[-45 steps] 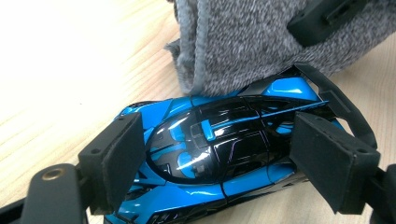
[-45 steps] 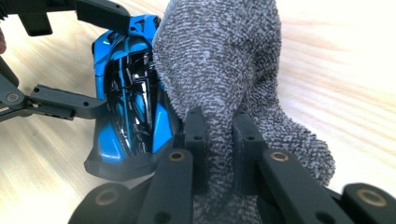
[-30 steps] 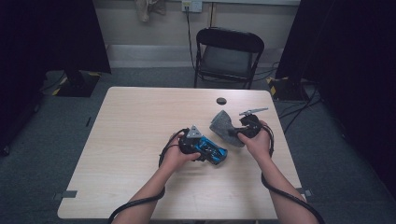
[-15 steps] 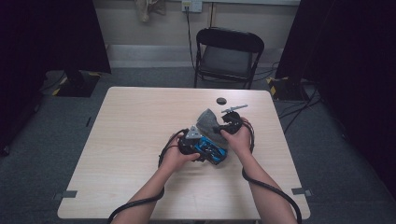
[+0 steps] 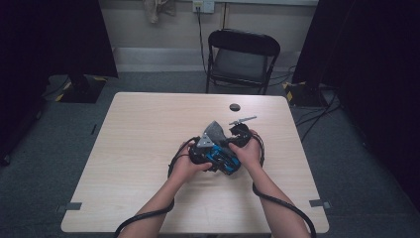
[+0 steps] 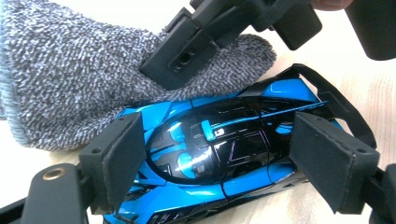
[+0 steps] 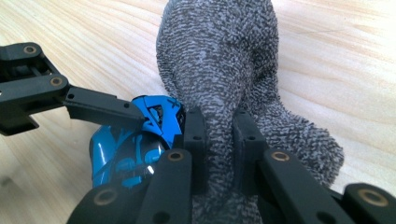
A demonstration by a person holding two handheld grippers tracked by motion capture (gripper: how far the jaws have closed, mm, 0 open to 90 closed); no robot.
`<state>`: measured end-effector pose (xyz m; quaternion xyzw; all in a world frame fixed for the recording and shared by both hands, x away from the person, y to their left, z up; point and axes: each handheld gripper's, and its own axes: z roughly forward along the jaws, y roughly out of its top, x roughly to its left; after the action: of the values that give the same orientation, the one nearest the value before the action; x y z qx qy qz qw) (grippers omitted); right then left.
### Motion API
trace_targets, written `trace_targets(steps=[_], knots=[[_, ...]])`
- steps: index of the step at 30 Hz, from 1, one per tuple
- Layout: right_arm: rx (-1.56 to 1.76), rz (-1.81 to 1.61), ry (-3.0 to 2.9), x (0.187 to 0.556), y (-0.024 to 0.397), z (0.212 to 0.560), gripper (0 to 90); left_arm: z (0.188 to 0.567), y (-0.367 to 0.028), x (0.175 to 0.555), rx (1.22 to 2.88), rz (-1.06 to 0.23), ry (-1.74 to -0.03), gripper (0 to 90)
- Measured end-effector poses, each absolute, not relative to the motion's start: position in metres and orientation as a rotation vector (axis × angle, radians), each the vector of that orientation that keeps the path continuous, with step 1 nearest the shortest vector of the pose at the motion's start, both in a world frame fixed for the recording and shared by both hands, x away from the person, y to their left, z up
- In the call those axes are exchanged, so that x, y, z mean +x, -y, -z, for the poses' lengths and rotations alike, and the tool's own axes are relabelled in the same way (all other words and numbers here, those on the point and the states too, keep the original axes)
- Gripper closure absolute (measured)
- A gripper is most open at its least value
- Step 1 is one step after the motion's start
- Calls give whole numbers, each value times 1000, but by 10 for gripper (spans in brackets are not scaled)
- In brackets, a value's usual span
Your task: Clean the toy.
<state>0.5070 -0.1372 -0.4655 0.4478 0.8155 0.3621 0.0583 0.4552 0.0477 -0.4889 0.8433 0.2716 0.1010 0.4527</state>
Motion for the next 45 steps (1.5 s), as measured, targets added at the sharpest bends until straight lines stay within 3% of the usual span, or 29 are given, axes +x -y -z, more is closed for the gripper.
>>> trace_targets(steps=[45], knots=[[1311,-1105,-2540,476,186,461,794,488,-47,456,2094,-247,-673,185]])
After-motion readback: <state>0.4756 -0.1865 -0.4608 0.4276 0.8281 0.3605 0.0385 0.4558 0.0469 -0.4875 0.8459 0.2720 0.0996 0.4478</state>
